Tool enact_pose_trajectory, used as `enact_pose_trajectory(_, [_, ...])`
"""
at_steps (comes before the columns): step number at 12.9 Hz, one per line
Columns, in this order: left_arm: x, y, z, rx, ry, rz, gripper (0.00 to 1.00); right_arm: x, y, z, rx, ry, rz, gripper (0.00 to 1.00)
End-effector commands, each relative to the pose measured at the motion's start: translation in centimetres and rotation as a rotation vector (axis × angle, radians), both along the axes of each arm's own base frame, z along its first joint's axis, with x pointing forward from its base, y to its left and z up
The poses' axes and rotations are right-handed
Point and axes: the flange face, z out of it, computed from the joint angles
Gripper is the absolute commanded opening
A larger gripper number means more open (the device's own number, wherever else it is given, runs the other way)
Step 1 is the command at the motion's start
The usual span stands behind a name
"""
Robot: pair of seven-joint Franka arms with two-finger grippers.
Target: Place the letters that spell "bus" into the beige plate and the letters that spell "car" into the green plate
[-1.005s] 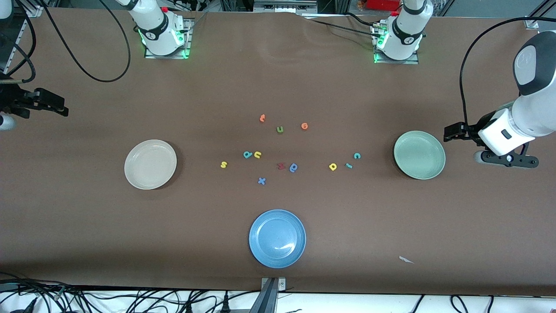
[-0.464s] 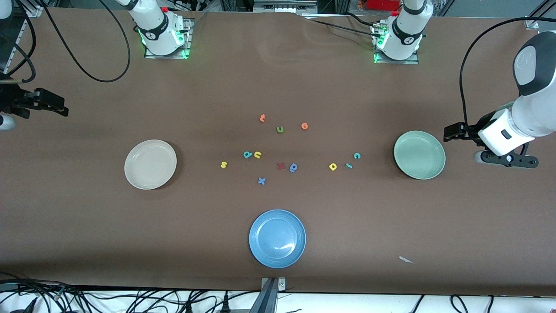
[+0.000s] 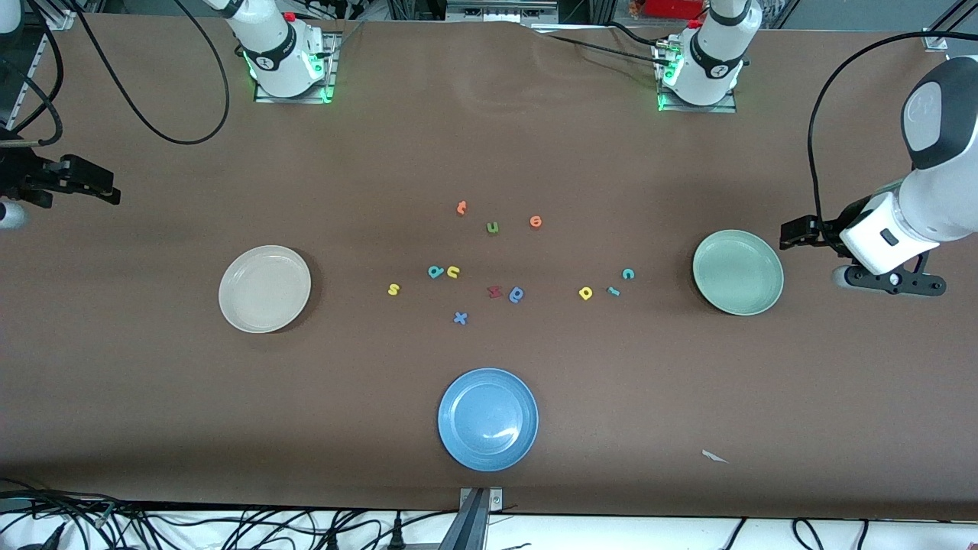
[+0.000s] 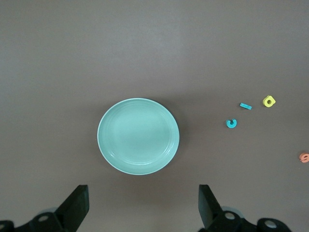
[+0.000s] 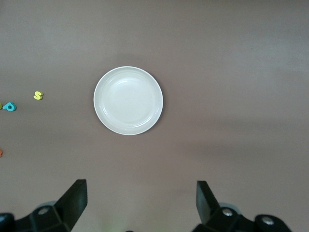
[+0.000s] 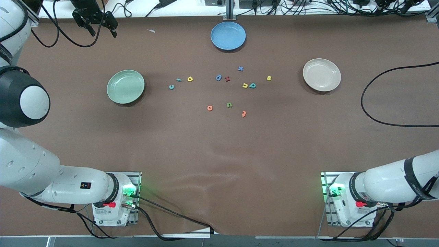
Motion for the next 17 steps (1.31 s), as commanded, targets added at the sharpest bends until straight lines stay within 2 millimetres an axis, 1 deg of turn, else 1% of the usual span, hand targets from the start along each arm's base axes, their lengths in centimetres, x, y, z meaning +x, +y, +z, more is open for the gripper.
enact_pose_trajectory(1, [0.1,-0.1,0.3,-0.02,-0.002,-0.011,1.0,-0.4,0.1,0.5,0.02,0.001,-0.011,1.0])
enact_pose_trajectory(7, [0.1,-0.2,0.1,-0.019,0.0,-0.01,1.0,-0.4,0.1,0.5,0.02,0.0,-0.01,1.0])
enact_pose_trajectory(13, [0.5,-0.2,-1.0,-0.018,0.014,-0.007,1.0,-0.3,0.1,0.4,0.021,0.001,-0.007,1.0])
enact_pose_trajectory(17, [0.5,-0.4,-1.1,-0.016,0.016,0.009,1.0,-0.3,0.0,0.4,0.019,-0.002,-0.01,1.0])
